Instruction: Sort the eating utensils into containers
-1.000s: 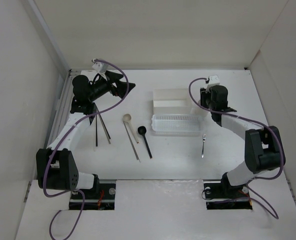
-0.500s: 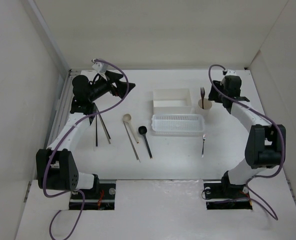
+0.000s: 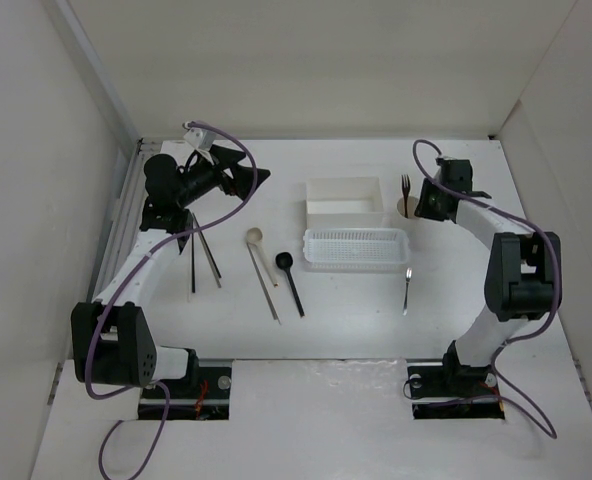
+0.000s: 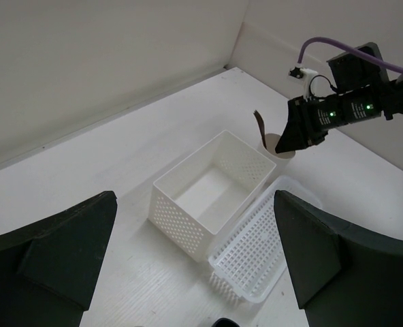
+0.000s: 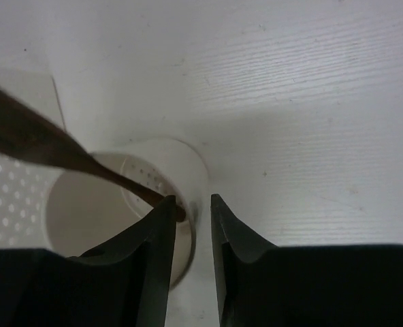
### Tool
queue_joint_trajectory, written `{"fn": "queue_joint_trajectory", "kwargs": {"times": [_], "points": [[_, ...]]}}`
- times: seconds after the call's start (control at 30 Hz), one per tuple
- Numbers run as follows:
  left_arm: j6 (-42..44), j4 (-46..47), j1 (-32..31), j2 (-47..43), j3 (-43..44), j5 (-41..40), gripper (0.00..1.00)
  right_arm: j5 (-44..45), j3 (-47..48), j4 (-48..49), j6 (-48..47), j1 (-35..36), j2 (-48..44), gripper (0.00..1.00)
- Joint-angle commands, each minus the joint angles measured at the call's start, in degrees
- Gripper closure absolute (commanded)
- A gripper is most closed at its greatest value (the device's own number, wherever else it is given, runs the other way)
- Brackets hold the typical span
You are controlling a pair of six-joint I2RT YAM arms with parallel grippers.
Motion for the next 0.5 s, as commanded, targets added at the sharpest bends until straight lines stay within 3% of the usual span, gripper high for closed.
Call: {"fn": "queue_joint_trajectory", "kwargs": {"times": [0.0, 0.2, 0.47], "points": [[0.5, 3.2, 0.3, -2.6, -0.3, 0.0, 0.00, -0.5, 3.1, -0.9, 1.1, -0.4, 2.0, 0.68], [0.5, 3.2, 0.3, -2.6, -0.3, 0.0, 0.00, -1.1, 3.6, -0.9, 1.1, -0.4, 3.2, 0.82], [0.5, 3.2, 0.3, -2.6, -0.3, 0.0, 0.00, 0.3, 6.4, -1.9, 1.1, 0.8, 3.9, 0.88]]}}
